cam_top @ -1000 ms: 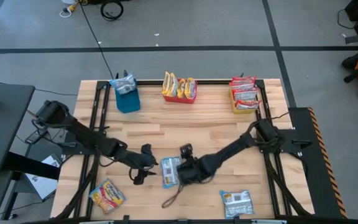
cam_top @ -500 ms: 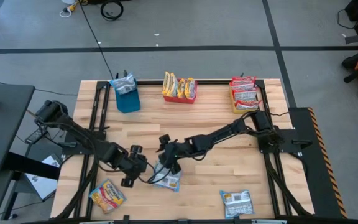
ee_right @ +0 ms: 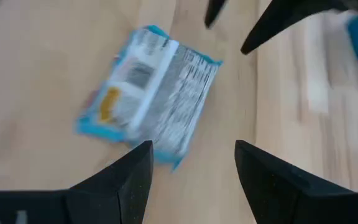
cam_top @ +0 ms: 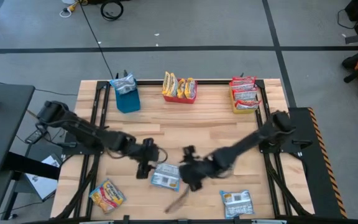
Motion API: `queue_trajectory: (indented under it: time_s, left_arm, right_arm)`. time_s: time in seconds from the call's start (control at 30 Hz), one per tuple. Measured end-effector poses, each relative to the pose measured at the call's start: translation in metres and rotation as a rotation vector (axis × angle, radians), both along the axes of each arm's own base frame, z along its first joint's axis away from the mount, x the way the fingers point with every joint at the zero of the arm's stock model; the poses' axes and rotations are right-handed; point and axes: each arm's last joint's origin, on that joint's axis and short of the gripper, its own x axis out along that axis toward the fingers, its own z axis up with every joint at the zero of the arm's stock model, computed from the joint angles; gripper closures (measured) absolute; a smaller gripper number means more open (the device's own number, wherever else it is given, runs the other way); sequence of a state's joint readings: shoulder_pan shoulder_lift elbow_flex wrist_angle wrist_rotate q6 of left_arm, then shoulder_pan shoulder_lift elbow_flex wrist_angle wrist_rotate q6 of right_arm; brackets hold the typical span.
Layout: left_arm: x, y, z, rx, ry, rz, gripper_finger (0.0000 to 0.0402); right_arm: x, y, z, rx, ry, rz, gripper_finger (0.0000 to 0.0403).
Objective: Sort Maruchan noodles
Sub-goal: Put the top blue noodle pack into the blue bin
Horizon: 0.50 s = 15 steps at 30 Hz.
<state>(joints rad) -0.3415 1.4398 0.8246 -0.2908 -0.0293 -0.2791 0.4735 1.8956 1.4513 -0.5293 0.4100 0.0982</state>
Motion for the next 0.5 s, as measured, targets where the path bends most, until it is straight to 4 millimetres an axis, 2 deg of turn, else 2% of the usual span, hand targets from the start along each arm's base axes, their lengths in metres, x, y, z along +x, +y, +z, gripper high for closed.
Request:
queue_trajectory:
  time_s: [0.13,0.23,0.37,0.5]
  left_arm:
    - [0.026,0.024,-0.013,-0.117,-0.039,-0.064,0.0182]
    - [0.042,0.035,-0.034,-0.188,-0.027,-0.083,0.0182]
    - [0.053,0.037,-0.064,-0.23,0.06,-0.125,0.0182]
    - [0.059,0.027,-0.071,-0.277,0.102,-0.188,0.0182]
  right_arm:
    - [-0.039,0.028,0.027,0.052,-0.059,-0.119,0.0176]
    - [-0.057,0.043,0.038,0.05,-0.13,-0.161,0.0183]
    - [-0.066,0.052,0.04,0.016,-0.162,-0.16,0.019]
    - [-0.064,0.047,0.038,0.004,-0.143,-0.179,0.0191]
